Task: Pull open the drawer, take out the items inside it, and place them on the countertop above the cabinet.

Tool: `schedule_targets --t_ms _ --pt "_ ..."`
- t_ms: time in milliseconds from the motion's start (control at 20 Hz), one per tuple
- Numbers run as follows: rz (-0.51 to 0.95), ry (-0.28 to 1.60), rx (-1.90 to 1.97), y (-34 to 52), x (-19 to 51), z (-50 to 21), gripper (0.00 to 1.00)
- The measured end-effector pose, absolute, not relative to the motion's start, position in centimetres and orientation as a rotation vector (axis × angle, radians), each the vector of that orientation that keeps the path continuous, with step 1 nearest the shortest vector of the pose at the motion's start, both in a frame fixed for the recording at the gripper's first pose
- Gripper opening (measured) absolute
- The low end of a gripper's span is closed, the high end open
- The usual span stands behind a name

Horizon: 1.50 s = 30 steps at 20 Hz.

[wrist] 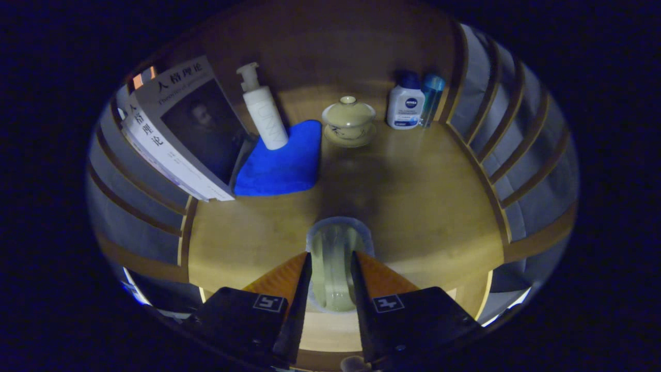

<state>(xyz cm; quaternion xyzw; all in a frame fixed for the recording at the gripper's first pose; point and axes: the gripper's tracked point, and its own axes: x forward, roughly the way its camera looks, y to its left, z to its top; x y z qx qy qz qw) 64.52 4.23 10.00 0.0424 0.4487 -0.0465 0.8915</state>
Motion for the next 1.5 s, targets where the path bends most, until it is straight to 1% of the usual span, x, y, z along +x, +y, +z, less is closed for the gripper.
schedule_targets --t_ms 100,350,600,800,1000,1100,1150,1500 --pt "-0.065 0.897 0.095 5.3 63.1 10.2 0.48" --pt "-0.013 0.782 0.131 6.5 59.3 10.5 0.48" --pt "-0.038 0.636 0.087 5.7 56.5 12.2 0.48" --pt "-0.012 0.493 0.007 6.7 53.0 13.6 0.48" --pt "0.033 0.319 -0.035 9.0 48.0 14.2 0.48" --pt "0.058 0.235 -0.036 9.8 45.7 14.5 0.84" --pt "0.066 0.196 -0.041 9.9 43.4 14.1 1.0" --pt "0.048 0.02 -0.036 9.1 35.4 12.1 1.0"
